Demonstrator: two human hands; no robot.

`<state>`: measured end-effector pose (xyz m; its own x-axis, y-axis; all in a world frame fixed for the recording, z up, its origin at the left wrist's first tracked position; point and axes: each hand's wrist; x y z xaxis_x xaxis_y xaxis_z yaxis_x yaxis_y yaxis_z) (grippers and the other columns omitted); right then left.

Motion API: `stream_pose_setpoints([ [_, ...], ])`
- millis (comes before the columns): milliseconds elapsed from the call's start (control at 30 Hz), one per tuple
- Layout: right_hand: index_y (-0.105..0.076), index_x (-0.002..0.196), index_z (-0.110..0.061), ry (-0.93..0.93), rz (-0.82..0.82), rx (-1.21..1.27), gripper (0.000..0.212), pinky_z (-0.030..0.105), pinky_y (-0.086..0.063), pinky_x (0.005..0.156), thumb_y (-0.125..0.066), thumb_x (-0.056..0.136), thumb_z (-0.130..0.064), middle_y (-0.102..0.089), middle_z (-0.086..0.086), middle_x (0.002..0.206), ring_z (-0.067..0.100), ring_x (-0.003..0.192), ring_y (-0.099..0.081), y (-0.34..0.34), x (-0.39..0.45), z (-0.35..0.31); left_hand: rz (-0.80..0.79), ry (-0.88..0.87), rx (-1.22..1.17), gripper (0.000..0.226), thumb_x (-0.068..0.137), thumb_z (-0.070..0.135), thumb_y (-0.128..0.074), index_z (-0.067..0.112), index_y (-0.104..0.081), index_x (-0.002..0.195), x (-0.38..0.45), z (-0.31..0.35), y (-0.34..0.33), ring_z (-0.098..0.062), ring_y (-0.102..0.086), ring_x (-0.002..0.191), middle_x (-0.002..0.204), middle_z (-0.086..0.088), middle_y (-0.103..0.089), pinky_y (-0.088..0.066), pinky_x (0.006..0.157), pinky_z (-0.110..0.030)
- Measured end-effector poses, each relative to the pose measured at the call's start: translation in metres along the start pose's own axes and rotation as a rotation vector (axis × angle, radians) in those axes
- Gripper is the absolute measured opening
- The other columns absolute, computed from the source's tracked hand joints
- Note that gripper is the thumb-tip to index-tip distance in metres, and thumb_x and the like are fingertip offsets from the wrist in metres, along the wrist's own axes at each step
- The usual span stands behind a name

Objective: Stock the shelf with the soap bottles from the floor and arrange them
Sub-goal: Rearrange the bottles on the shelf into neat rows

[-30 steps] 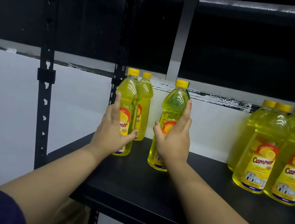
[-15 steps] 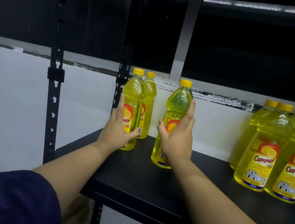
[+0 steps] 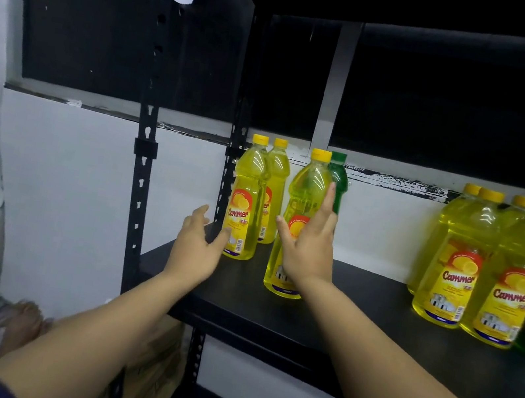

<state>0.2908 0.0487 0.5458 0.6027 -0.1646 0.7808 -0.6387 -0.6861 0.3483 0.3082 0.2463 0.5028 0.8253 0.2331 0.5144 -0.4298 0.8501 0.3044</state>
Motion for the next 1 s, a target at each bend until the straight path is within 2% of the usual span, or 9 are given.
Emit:
stream_pose_setpoints([
  [100, 0.029, 0.155, -0.051, 0.010, -0.206, 0.060, 0.094, 0.051, -0.053, 0.104, -0.051, 0.106, -0.050, -0.026, 0.006, 0.165, 0.029, 0.131, -0.057, -0.001, -0.010, -0.017, 0.014, -0.040, -0.032, 0.061, 0.100, 0.043, -0.060, 0.023, -0.038, 0.153, -0.020, 0.011, 0.011, -0.019, -0.061, 0.114, 0.142, -0.002, -0.052, -0.052, 0.096, -0.038],
  [167, 0.019, 0.160, -0.048, -0.104, -0.384, 0.243, 0.079, 0.043, -0.047, 0.110, -0.040, 0.108, -0.054, -0.037, 0.000, 0.164, 0.023, 0.137, -0.054, 0.005, -0.021, -0.016, 0.009, -0.067, -0.045, 0.058, 0.101, 0.044, -0.058, 0.024, -0.039, 0.152, -0.027, 0.019, 0.016, -0.015, -0.061, 0.112, 0.141, 0.000, -0.053, -0.051, 0.091, -0.031],
  [200, 0.008, 0.165, -0.043, -0.196, -0.406, 0.265, 0.074, 0.039, -0.045, 0.111, -0.038, 0.108, -0.055, -0.047, -0.002, 0.157, 0.022, 0.137, -0.054, 0.009, -0.028, -0.008, -0.002, -0.074, -0.065, 0.061, 0.099, 0.050, -0.058, 0.026, -0.038, 0.152, -0.030, 0.022, 0.017, -0.014, -0.060, 0.114, 0.141, 0.002, -0.053, -0.051, 0.091, -0.030],
  [267, -0.017, 0.166, -0.034, -0.347, -0.360, 0.112, 0.066, 0.040, -0.045, 0.110, -0.043, 0.108, -0.051, -0.056, -0.001, 0.148, 0.025, 0.135, -0.054, 0.019, -0.039, 0.014, -0.033, -0.081, -0.112, 0.085, 0.085, 0.075, -0.058, 0.033, -0.031, 0.153, -0.037, 0.027, 0.016, -0.014, -0.059, 0.122, 0.143, 0.007, -0.050, -0.055, 0.096, -0.036],
  [333, -0.028, 0.162, -0.027, -0.454, -0.394, -0.141, 0.064, 0.044, -0.046, 0.109, -0.050, 0.105, -0.046, -0.052, 0.007, 0.150, 0.032, 0.138, -0.050, 0.029, -0.043, 0.031, -0.024, -0.079, -0.060, 0.111, 0.067, 0.091, -0.059, 0.036, -0.021, 0.156, -0.043, 0.035, 0.009, -0.016, -0.055, 0.128, 0.147, 0.007, -0.046, -0.054, 0.102, -0.045],
  [467, -0.034, 0.162, -0.029, -0.419, -0.643, -0.420, 0.068, 0.047, -0.035, 0.121, -0.048, 0.101, -0.057, -0.038, 0.004, 0.164, 0.032, 0.149, -0.038, 0.027, -0.041, 0.026, 0.045, -0.047, 0.217, 0.124, 0.072, 0.069, -0.079, 0.033, 0.002, 0.160, -0.046, 0.046, -0.010, -0.028, -0.041, 0.142, 0.158, -0.004, -0.030, -0.048, 0.108, -0.051],
  [567, -0.038, 0.161, -0.034, -0.355, -0.764, -0.497, 0.066, 0.051, -0.015, 0.128, -0.039, 0.102, -0.064, -0.033, 0.001, 0.169, 0.029, 0.156, -0.027, 0.022, -0.043, 0.024, 0.057, -0.023, 0.242, 0.113, 0.080, 0.056, -0.080, 0.031, -0.003, 0.158, -0.043, 0.036, -0.015, -0.031, -0.048, 0.137, 0.155, -0.006, -0.036, -0.050, 0.104, -0.050],
  [733, -0.038, 0.161, -0.035, -0.348, -0.778, -0.478, 0.066, 0.052, -0.011, 0.129, -0.037, 0.102, -0.065, -0.032, 0.000, 0.169, 0.029, 0.158, -0.023, 0.025, -0.041, 0.028, 0.091, -0.079, 0.226, 0.108, 0.079, 0.062, -0.078, 0.032, -0.009, 0.157, -0.039, 0.017, -0.002, -0.026, -0.052, 0.133, 0.153, -0.002, -0.041, -0.053, 0.101, -0.051],
  [1000, -0.038, 0.161, -0.034, -0.347, -0.775, -0.486, 0.067, 0.053, -0.012, 0.129, -0.037, 0.102, -0.065, -0.033, 0.000, 0.169, 0.029, 0.157, -0.024, 0.023, -0.042, 0.029, 0.073, -0.075, 0.173, 0.108, 0.079, 0.054, -0.082, 0.026, -0.014, 0.158, -0.034, 0.004, 0.019, -0.024, -0.052, 0.132, 0.152, -0.003, -0.041, -0.050, 0.100, -0.039],
])
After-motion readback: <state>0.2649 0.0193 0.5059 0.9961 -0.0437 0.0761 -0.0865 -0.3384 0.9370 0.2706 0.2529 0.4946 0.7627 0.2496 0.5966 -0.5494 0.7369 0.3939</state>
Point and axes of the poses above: each hand's wrist, its own x-axis towards the middle knuckle, its own y-axis out of the back of the hand, z = x × y
